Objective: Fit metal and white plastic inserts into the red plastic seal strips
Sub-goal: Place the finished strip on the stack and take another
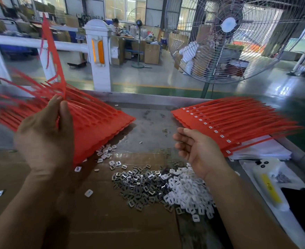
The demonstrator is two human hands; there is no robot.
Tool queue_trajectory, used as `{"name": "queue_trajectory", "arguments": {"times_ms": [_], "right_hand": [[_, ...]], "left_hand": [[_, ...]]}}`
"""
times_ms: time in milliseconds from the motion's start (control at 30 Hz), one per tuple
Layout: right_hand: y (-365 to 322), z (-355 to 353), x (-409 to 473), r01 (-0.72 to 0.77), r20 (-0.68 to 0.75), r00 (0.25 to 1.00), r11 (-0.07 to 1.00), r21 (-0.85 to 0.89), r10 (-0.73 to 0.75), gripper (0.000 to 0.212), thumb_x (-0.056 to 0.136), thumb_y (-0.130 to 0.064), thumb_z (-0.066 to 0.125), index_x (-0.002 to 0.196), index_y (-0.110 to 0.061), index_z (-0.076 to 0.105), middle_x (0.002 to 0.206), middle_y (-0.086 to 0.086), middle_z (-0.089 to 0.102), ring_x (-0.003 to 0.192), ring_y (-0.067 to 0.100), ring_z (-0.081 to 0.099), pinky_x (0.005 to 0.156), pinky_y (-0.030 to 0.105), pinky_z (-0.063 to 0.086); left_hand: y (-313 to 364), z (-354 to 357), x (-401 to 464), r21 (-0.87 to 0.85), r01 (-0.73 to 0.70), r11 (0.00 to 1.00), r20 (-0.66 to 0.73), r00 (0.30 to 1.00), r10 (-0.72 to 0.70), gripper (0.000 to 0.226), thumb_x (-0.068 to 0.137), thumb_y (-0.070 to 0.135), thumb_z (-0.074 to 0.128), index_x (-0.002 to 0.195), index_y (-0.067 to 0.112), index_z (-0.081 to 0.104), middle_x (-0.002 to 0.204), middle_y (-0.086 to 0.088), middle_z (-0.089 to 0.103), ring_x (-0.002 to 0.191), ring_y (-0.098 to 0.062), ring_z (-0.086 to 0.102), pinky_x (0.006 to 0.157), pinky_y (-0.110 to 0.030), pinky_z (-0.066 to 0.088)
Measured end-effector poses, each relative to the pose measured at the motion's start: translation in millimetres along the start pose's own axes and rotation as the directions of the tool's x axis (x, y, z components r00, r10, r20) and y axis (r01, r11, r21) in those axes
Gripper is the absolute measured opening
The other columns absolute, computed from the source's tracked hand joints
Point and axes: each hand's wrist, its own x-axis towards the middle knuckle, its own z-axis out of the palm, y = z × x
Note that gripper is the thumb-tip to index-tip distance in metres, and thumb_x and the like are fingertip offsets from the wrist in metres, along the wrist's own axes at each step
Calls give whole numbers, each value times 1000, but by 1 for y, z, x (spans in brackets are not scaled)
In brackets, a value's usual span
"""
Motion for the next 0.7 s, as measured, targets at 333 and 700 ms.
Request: {"name": "queue_trajectory", "arguments": {"times_ms": [333,700], "right_hand": [[-3,5,-4,31,161,987,999,-25,-27,54,92,-53,54,113,-6,69,103,14,78,78,20,75,59,27,57],[4,9,-6,51,180,983,991,-127,-28,59,90,-50,59,122,-2,65,108,15,78,93,26,76,66,31,61]], "left_hand": [[29,11,-21,-154,-535,831,-47,844,534,22,102,19,62,107,6,78,115,-6,74,107,-18,70,88,-38,54],[31,18,-33,-64,-339,939,415,846,334,15,97,30,66,95,21,77,86,-2,77,75,-28,73,65,-36,56]]}}
